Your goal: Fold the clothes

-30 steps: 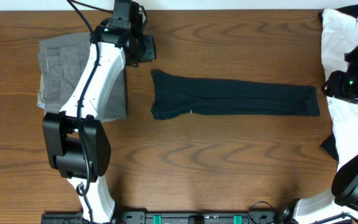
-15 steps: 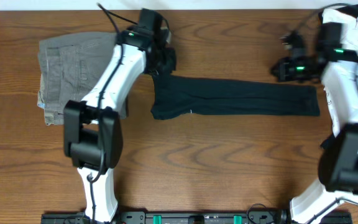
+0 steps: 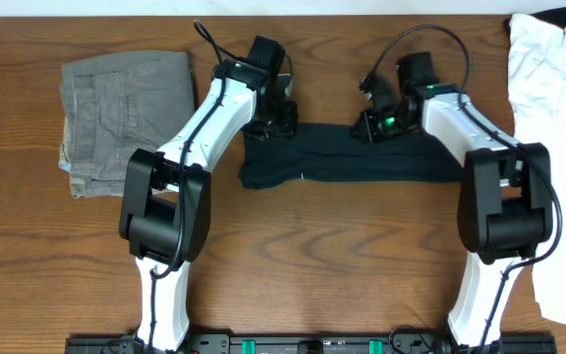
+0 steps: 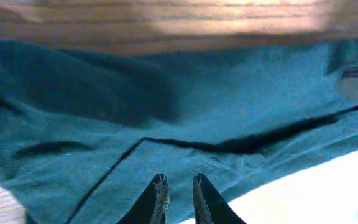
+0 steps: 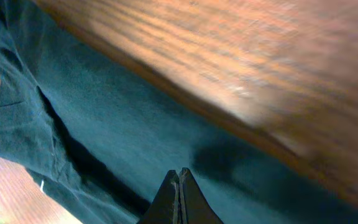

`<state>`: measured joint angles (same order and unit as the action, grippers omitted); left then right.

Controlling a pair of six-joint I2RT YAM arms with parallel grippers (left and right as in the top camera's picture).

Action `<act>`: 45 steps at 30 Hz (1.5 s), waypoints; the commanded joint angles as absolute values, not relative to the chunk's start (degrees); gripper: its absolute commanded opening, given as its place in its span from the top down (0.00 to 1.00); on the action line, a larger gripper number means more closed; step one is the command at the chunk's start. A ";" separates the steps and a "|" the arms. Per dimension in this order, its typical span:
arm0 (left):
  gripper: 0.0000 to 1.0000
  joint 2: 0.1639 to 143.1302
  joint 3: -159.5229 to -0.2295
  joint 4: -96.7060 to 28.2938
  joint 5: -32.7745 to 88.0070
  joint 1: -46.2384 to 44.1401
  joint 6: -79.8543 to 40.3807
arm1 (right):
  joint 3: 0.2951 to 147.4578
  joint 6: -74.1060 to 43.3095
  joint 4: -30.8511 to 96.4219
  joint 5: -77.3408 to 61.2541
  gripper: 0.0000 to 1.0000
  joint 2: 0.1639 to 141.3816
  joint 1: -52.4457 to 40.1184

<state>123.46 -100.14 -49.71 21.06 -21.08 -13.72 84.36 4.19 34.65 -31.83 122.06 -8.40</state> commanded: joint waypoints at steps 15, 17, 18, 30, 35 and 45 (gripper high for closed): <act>0.83 124.31 -92.92 -44.49 23.57 -22.22 -15.11 | 84.31 -1.67 39.29 -34.54 0.99 123.13 -9.67; 0.84 124.31 -91.59 -43.03 23.57 -22.22 -15.14 | 84.31 -1.67 39.75 -34.54 0.99 123.13 -9.78; 0.83 124.31 -91.00 -42.37 23.57 -22.22 -15.11 | 84.31 -1.69 39.99 -34.57 0.99 123.13 -9.82; 0.83 124.31 -89.34 -39.92 23.55 -22.22 -15.11 | 84.31 -1.67 42.24 -33.74 0.99 123.13 -10.26; 0.83 124.31 -89.36 -39.64 23.55 -22.22 -15.14 | 84.20 -1.69 41.98 -27.94 0.99 123.13 -11.38; 0.83 124.31 -89.36 -39.51 23.55 -22.22 -15.11 | 84.20 -4.01 42.22 -24.01 0.99 123.13 -13.19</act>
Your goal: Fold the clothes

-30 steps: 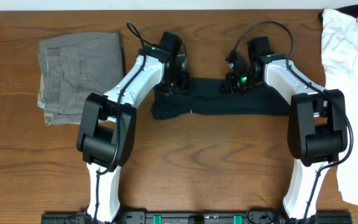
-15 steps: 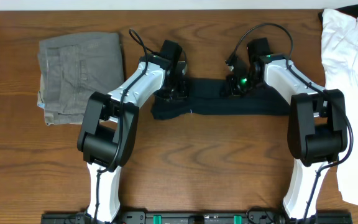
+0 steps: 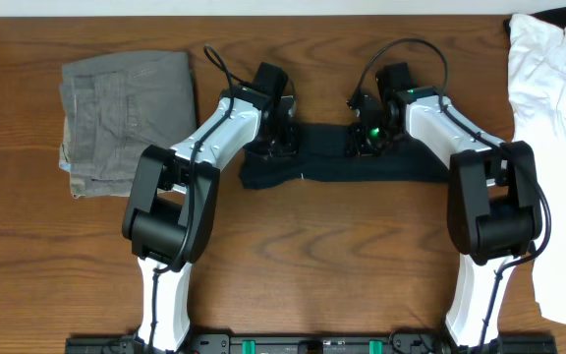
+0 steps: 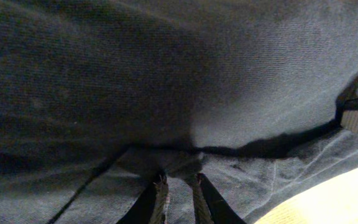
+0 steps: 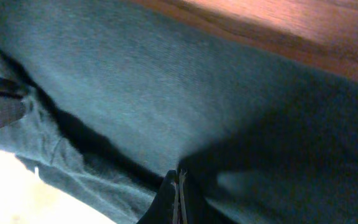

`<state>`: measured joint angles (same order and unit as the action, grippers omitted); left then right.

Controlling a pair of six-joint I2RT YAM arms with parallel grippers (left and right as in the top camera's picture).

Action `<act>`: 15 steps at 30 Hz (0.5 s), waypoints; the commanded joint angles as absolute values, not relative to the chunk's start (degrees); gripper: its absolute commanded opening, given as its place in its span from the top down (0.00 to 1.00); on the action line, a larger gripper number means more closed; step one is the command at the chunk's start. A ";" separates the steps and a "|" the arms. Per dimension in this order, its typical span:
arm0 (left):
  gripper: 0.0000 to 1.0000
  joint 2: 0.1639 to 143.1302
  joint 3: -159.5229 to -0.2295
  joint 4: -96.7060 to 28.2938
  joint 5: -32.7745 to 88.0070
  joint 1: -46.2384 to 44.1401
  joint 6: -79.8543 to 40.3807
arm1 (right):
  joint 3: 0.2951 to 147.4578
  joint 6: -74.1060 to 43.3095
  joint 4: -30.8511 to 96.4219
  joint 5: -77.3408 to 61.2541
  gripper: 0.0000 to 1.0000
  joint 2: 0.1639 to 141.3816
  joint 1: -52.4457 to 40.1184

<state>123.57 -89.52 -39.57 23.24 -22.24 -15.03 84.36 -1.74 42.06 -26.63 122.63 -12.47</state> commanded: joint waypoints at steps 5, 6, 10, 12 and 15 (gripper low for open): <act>0.83 124.31 -89.36 -39.53 23.55 -22.22 -15.11 | 84.20 -4.27 45.41 -27.90 0.99 123.13 -13.41; 0.83 124.31 -89.36 -39.53 23.55 -22.22 -15.11 | 84.20 -4.25 46.28 -29.74 0.99 123.13 -13.41; 0.83 124.31 -89.36 -39.51 23.55 -22.22 -15.11 | 84.20 -4.23 50.09 -37.06 0.99 123.13 -13.02; 0.83 124.31 -89.36 -39.51 23.55 -22.22 -15.11 | 84.20 -4.25 52.05 -38.00 0.99 123.13 -12.73; 0.83 124.31 -89.36 -39.53 23.53 -22.22 -15.11 | 84.20 -4.23 55.27 -35.99 0.99 123.13 -12.10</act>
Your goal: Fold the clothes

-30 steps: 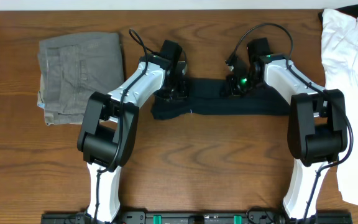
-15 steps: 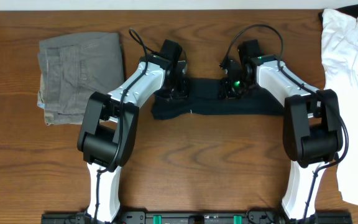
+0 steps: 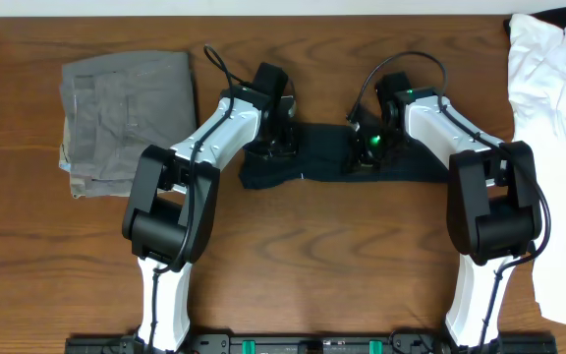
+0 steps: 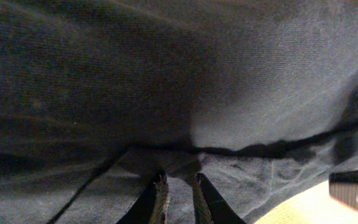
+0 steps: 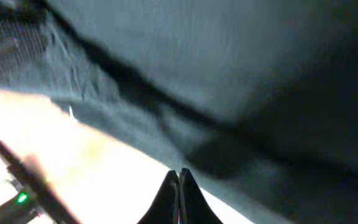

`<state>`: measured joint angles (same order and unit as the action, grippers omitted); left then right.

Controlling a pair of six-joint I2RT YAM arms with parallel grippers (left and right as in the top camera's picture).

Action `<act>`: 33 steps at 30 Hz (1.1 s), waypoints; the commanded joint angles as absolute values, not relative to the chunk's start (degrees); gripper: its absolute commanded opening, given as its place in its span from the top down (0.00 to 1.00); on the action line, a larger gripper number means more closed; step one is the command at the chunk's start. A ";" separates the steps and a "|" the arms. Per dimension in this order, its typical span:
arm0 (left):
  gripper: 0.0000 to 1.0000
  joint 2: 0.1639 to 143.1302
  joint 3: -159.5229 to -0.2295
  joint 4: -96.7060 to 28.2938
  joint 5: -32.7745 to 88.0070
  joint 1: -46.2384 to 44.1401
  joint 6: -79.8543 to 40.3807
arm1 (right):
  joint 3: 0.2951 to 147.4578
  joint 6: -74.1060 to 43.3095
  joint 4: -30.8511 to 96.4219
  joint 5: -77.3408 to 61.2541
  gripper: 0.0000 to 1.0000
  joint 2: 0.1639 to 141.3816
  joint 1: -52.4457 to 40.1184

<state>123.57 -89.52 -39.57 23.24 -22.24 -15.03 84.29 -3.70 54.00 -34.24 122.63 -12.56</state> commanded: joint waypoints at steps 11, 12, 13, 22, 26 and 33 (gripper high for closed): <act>0.83 124.31 -89.34 -39.13 23.51 -22.22 -15.11 | 88.16 -2.70 49.65 -43.64 0.99 123.00 -10.63; 0.83 124.31 -89.34 -39.13 23.51 -22.22 -15.11 | 88.84 -3.40 49.69 -42.26 0.99 123.00 -10.22; 0.83 124.31 -89.36 -39.13 23.51 -22.22 -15.11 | 89.19 -3.68 49.71 -40.47 0.99 123.00 -9.72; 0.83 124.31 -89.36 -39.11 23.51 -22.22 -15.11 | 87.68 -5.76 47.81 -28.36 0.99 124.79 -11.40; 0.83 124.31 -89.36 -39.13 23.51 -22.22 -15.11 | 87.57 -7.31 45.80 -24.84 0.99 126.52 -13.13; 0.83 124.31 -89.36 -39.11 23.51 -22.22 -15.11 | 87.20 -7.51 45.43 -23.27 0.99 127.04 -14.26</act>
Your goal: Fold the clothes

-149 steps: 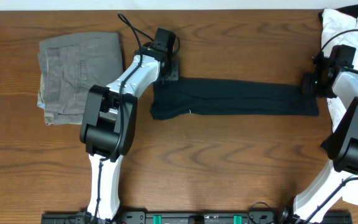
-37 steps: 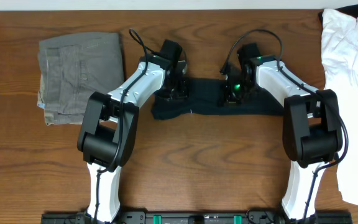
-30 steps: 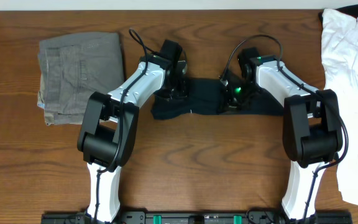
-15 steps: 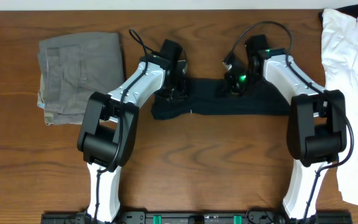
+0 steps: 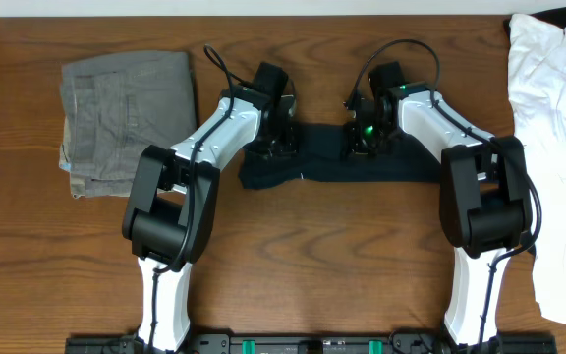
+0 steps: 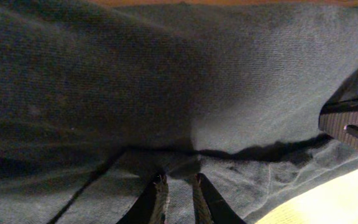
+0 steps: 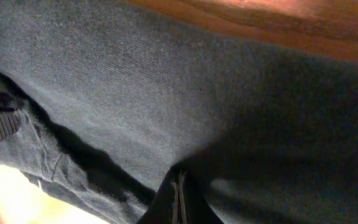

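A dark garment (image 5: 342, 167) lies folded into a long strip across the middle of the wooden table (image 5: 312, 265). My left gripper (image 5: 285, 138) sits on the strip's upper left part. In the left wrist view the left gripper (image 6: 179, 183) is shut on a fold of the dark cloth (image 6: 166, 74). My right gripper (image 5: 360, 138) rests on the upper middle of the strip. Seen from the right wrist, the right gripper (image 7: 179, 177) has its fingers pressed together, pinching the cloth (image 7: 135, 81).
Folded grey trousers (image 5: 126, 103) lie at the left of the table. A crumpled white garment (image 5: 558, 118) runs down the right edge, with a dark item at the top right corner.
My right gripper has moved slightly back and left on the garment, from nearer the front edge to the upper fold. The left gripper and the garment have not visibly moved.
Both grippers first held the garment's far edge raised, with the cloth spread wider to the right. Then both were down on the cloth, folded into a narrower strip. The right gripper then stood nearer the front and now sits back at the upper fold.
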`<state>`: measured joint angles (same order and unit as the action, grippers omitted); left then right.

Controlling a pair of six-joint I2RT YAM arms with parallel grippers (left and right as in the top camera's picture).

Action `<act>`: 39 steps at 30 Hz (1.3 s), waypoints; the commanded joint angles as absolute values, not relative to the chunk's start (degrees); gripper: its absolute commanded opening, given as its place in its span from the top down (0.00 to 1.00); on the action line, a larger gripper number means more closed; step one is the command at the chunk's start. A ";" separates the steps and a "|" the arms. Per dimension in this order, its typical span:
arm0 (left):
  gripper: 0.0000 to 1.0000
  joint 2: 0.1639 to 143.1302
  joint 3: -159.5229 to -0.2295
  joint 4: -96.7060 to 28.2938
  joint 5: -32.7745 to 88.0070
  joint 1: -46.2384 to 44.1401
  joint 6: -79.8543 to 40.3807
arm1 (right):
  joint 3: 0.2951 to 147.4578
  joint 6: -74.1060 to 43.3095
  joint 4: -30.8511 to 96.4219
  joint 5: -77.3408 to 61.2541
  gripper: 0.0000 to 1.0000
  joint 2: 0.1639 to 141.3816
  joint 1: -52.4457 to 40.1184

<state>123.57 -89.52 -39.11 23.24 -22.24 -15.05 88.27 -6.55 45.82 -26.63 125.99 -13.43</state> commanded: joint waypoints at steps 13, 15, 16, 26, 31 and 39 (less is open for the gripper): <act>0.83 124.31 -89.36 -39.07 23.35 -22.22 -15.11 | 87.15 -10.24 53.45 -22.94 0.99 127.13 -14.63; 0.83 124.31 -89.36 -39.07 23.35 -22.22 -15.11 | 87.15 -10.24 54.78 -23.27 0.99 127.13 -14.57; 0.83 124.31 -89.36 -39.07 23.33 -22.22 -15.11 | 87.15 -10.22 55.29 -24.03 0.99 127.13 -14.50; 0.83 124.31 -89.34 -39.18 21.41 -22.22 -15.11 | 87.22 -10.24 56.34 -26.00 0.99 127.13 -12.75; 0.83 124.31 -89.01 -39.53 16.86 -22.20 -15.11 | 87.22 -10.24 59.68 -26.00 0.99 127.13 -12.53; 0.83 124.33 -88.33 -38.44 16.84 -22.37 -15.11 | 87.26 -10.24 61.69 -26.17 0.98 127.11 -11.77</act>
<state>123.57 -89.41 -38.68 17.93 -22.24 -15.05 88.01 -9.85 61.69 -27.05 126.13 -13.02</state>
